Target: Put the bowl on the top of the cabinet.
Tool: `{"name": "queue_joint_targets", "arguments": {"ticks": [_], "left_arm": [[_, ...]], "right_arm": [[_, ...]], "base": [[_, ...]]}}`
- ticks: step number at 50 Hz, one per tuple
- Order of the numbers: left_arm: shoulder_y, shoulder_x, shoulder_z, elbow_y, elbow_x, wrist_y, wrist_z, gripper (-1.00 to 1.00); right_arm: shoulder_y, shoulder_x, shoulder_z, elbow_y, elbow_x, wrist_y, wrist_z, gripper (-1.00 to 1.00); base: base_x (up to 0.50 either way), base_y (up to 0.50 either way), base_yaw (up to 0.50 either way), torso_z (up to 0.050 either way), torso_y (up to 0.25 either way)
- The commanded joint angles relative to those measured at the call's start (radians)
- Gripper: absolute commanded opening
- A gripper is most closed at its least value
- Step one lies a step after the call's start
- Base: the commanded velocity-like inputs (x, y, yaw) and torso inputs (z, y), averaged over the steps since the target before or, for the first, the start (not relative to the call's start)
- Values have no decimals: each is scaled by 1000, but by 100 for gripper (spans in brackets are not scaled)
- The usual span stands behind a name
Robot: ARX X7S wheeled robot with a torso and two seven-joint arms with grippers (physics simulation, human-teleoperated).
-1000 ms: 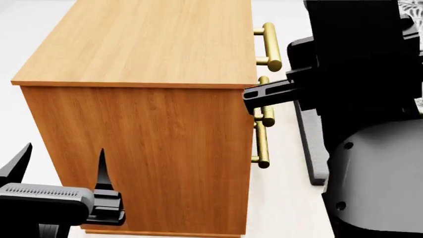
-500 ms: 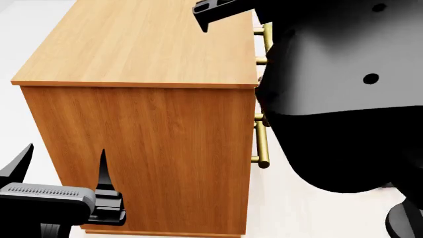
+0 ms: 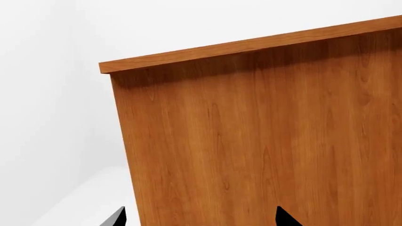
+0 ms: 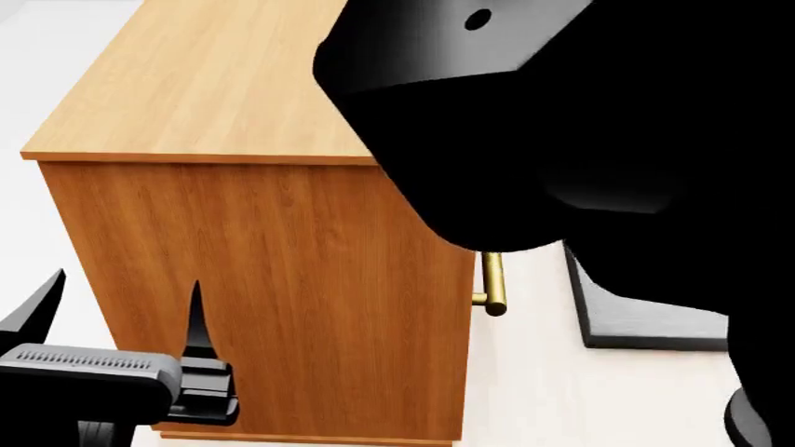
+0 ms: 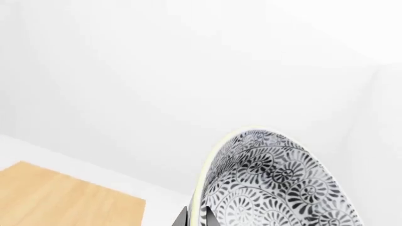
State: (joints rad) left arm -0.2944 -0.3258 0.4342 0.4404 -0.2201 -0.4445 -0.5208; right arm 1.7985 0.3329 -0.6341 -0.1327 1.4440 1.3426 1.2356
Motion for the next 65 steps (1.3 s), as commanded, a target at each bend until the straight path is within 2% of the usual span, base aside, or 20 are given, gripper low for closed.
{"name": "queue_joint_targets", "arguments": {"ticks": [1, 28, 37, 65], "left_arm": [[3, -2, 2, -6, -2, 10, -1, 100], [-4, -9, 3, -11, -11, 12, -1, 100], [-6, -9, 11, 7, -10, -4, -7, 100], [-8, -11, 16, -23, -11, 18, -8, 100]], "right_arm": [[28, -30, -50, 29, -85, -27, -51, -100], [39, -129, -109, 23, -95, -59, -66, -100], [27, -153, -104, -16, -41, -48, -17, -100], [-53, -153, -211, -19, -161, -151, -149, -100]], "base": [[0, 0, 0, 0, 0], [0, 0, 0, 0, 1], [0, 0, 0, 0, 0], [0, 0, 0, 0, 1]]}}
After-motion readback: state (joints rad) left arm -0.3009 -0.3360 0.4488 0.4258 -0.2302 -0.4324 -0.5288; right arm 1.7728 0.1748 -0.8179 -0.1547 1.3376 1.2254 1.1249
